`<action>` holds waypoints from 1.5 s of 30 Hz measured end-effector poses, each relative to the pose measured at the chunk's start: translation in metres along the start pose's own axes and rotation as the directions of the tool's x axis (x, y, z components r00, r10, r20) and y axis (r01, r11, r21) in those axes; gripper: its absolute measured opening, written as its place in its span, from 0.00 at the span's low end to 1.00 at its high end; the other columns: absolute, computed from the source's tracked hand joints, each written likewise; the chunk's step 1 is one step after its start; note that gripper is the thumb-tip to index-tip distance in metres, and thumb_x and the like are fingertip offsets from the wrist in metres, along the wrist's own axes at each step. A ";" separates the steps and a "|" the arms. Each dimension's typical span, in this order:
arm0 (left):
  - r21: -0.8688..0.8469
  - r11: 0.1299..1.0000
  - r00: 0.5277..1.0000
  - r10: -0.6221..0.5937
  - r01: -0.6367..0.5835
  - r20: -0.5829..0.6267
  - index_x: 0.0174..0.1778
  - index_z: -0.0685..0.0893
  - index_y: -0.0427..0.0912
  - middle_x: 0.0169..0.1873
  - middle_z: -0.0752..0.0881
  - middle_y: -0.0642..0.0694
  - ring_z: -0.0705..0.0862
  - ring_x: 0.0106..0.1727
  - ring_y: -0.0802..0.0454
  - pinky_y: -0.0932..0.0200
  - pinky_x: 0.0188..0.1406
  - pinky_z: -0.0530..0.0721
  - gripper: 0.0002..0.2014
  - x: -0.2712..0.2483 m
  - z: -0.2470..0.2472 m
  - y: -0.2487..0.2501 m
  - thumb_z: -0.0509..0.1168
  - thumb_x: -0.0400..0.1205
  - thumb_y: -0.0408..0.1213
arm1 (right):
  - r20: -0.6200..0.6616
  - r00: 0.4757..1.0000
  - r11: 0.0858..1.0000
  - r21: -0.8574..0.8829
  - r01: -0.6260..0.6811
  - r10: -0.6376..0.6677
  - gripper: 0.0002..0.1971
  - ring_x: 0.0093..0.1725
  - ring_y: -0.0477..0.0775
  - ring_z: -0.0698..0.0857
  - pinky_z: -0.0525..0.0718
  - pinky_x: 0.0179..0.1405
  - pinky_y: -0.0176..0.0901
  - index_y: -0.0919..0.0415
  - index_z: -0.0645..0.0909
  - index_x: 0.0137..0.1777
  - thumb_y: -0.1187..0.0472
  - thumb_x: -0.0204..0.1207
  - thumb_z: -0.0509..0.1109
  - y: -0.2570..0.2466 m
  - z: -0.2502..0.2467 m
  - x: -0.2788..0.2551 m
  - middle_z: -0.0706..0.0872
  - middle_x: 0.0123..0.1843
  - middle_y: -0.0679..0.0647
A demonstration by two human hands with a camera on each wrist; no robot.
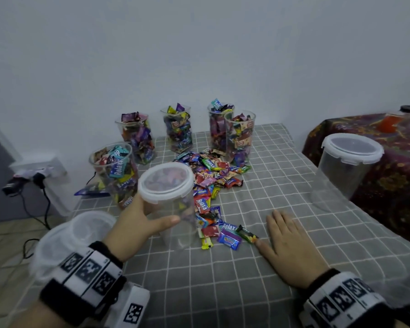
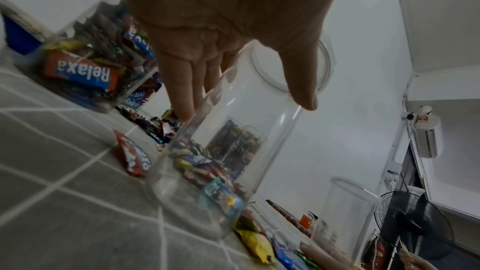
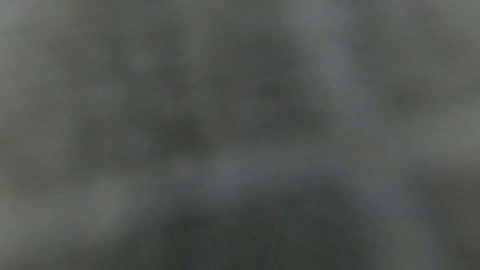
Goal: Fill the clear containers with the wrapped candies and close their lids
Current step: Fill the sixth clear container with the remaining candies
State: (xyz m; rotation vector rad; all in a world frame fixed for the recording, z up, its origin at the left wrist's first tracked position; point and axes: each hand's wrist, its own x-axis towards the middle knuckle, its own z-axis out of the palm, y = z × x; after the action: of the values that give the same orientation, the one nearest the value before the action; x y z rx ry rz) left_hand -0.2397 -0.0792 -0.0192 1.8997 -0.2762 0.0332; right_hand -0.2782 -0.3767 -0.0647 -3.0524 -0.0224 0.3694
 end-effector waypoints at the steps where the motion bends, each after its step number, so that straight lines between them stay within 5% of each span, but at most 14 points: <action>1: -0.014 1.000 1.000 -0.013 0.013 0.000 0.72 0.69 0.57 0.65 0.81 0.60 0.81 0.64 0.62 0.57 0.67 0.78 0.54 0.002 0.003 0.000 0.81 0.48 0.63 | 0.006 1.000 1.000 -0.009 0.002 -0.002 0.74 0.84 0.53 0.42 0.37 0.79 0.44 0.59 0.42 0.84 0.29 0.34 0.00 -0.001 0.000 0.000 0.42 0.86 0.56; 3: -0.030 0.999 0.999 -0.031 0.031 0.008 0.70 0.70 0.61 0.64 0.81 0.62 0.81 0.65 0.62 0.54 0.68 0.77 0.52 0.006 0.007 -0.002 0.81 0.47 0.65 | 0.026 1.000 1.000 0.002 0.018 -0.018 0.73 0.84 0.52 0.41 0.37 0.79 0.42 0.58 0.42 0.84 0.23 0.36 0.04 -0.002 -0.002 -0.003 0.41 0.86 0.56; 5: -0.030 0.999 0.999 -0.030 0.031 0.011 0.72 0.70 0.57 0.65 0.82 0.57 0.80 0.67 0.56 0.46 0.71 0.75 0.53 0.008 0.008 -0.004 0.81 0.50 0.65 | 0.042 0.998 0.997 0.068 0.043 -0.046 0.59 0.84 0.51 0.41 0.39 0.79 0.41 0.57 0.41 0.84 0.18 0.58 0.26 -0.003 -0.007 -0.008 0.40 0.86 0.55; 8: -0.034 0.999 0.999 -0.042 0.042 0.010 0.74 0.68 0.53 0.67 0.81 0.52 0.79 0.69 0.51 0.40 0.72 0.74 0.55 0.008 0.008 -0.008 0.82 0.51 0.63 | -0.008 0.997 0.982 0.175 0.073 -0.072 0.39 0.84 0.49 0.43 0.43 0.80 0.41 0.55 0.44 0.84 0.33 0.81 0.47 -0.011 -0.029 -0.017 0.42 0.86 0.53; 12: 0.009 0.998 0.997 -0.069 0.069 -0.036 0.72 0.67 0.56 0.67 0.80 0.55 0.79 0.67 0.54 0.44 0.71 0.75 0.57 0.006 0.013 -0.005 0.79 0.46 0.68 | -0.268 0.950 0.936 0.264 0.232 -0.160 0.35 0.83 0.45 0.48 0.46 0.78 0.36 0.52 0.49 0.84 0.37 0.81 0.51 -0.030 -0.071 -0.026 0.49 0.85 0.47; 16: 0.080 0.995 0.994 -0.052 0.060 -0.095 0.74 0.65 0.55 0.66 0.78 0.57 0.78 0.65 0.57 0.59 0.65 0.76 0.56 0.004 0.022 0.004 0.77 0.48 0.63 | -0.493 0.816 0.843 0.262 0.470 -0.301 0.40 0.79 0.39 0.55 0.44 0.68 0.18 0.52 0.60 0.81 0.31 0.72 0.54 -0.063 -0.098 -0.025 0.59 0.82 0.44; 19: 0.067 0.998 0.995 0.016 -0.010 -0.098 0.70 0.73 0.55 0.62 0.83 0.61 0.80 0.62 0.64 0.53 0.66 0.79 0.48 0.004 0.028 0.008 0.79 0.52 0.61 | -0.574 0.726 0.774 0.233 0.588 -0.379 0.34 0.76 0.41 0.61 0.49 0.67 0.19 0.55 0.67 0.77 0.37 0.76 0.60 -0.092 -0.106 -0.016 0.68 0.79 0.48; 23: 0.029 0.999 0.997 0.023 -0.021 -0.074 0.70 0.73 0.55 0.61 0.83 0.61 0.81 0.61 0.66 0.57 0.64 0.79 0.46 0.005 0.030 0.009 0.80 0.54 0.58 | -0.478 0.842 0.743 0.464 0.483 -0.250 0.20 0.64 0.53 0.77 0.71 0.62 0.45 0.60 0.76 0.67 0.48 0.83 0.58 -0.112 -0.116 0.006 0.81 0.65 0.54; 27: -0.011 1.000 0.999 -0.020 0.020 -0.046 0.67 0.68 0.63 0.61 0.79 0.65 0.78 0.59 0.73 0.74 0.56 0.76 0.44 -0.001 0.025 0.010 0.78 0.53 0.57 | -0.430 0.880 0.709 0.554 0.436 -0.204 0.15 0.50 0.57 0.82 0.76 0.50 0.51 0.61 0.81 0.52 0.50 0.82 0.60 -0.115 -0.113 0.033 0.85 0.47 0.56; 30: -0.134 0.989 0.998 -0.063 0.066 0.023 0.61 0.69 0.66 0.60 0.78 0.65 0.80 0.56 0.71 0.68 0.52 0.81 0.36 -0.001 0.011 0.010 0.76 0.57 0.54 | -0.408 0.903 0.589 0.700 0.403 -0.134 0.15 0.41 0.57 0.81 0.80 0.47 0.58 0.60 0.79 0.42 0.47 0.76 0.68 -0.110 -0.108 0.042 0.82 0.38 0.55; 33: -0.287 0.948 0.979 -0.173 0.136 -0.107 0.58 0.74 0.61 0.58 0.83 0.55 0.85 0.55 0.61 0.48 0.49 0.86 0.23 0.005 -0.004 0.017 0.73 0.69 0.55 | -0.362 0.927 0.504 0.784 0.362 -0.104 0.22 0.42 0.65 0.83 0.84 0.48 0.67 0.61 0.77 0.40 0.40 0.68 0.72 -0.108 -0.106 0.044 0.81 0.36 0.55; 37: -0.235 0.960 0.956 -0.205 0.154 -0.211 0.47 0.81 0.41 0.40 0.84 0.44 0.83 0.40 0.50 0.49 0.42 0.83 0.20 0.014 -0.008 0.031 0.60 0.78 0.56 | -0.302 0.947 0.444 0.838 0.317 -0.107 0.28 0.40 0.63 0.82 0.83 0.47 0.68 0.54 0.72 0.36 0.29 0.52 0.68 -0.110 -0.103 0.049 0.81 0.36 0.56; 41: -0.282 0.933 0.962 -0.258 0.223 -0.094 0.39 0.79 0.44 0.31 0.80 0.47 0.79 0.28 0.55 0.61 0.25 0.77 0.22 0.020 -0.006 0.030 0.73 0.66 0.60 | -0.266 0.955 0.403 0.866 0.295 -0.129 0.27 0.38 0.58 0.80 0.83 0.46 0.68 0.53 0.68 0.34 0.31 0.53 0.70 -0.110 -0.101 0.051 0.78 0.35 0.56; 45: -0.402 0.883 0.958 -0.283 0.244 -0.038 0.40 0.81 0.44 0.27 0.79 0.50 0.75 0.25 0.58 0.64 0.21 0.73 0.17 0.022 -0.004 0.026 0.68 0.66 0.55 | -0.312 0.944 0.425 0.844 0.327 -0.105 0.27 0.34 0.53 0.75 0.81 0.41 0.63 0.55 0.66 0.33 0.35 0.59 0.75 -0.110 -0.096 0.051 0.73 0.31 0.50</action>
State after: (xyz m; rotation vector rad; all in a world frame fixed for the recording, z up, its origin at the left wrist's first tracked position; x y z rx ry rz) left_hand -0.2236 -0.0876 0.0099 1.5123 0.0452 -0.1087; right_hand -0.2060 -0.2725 0.0237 -1.9449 -0.1601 -0.0133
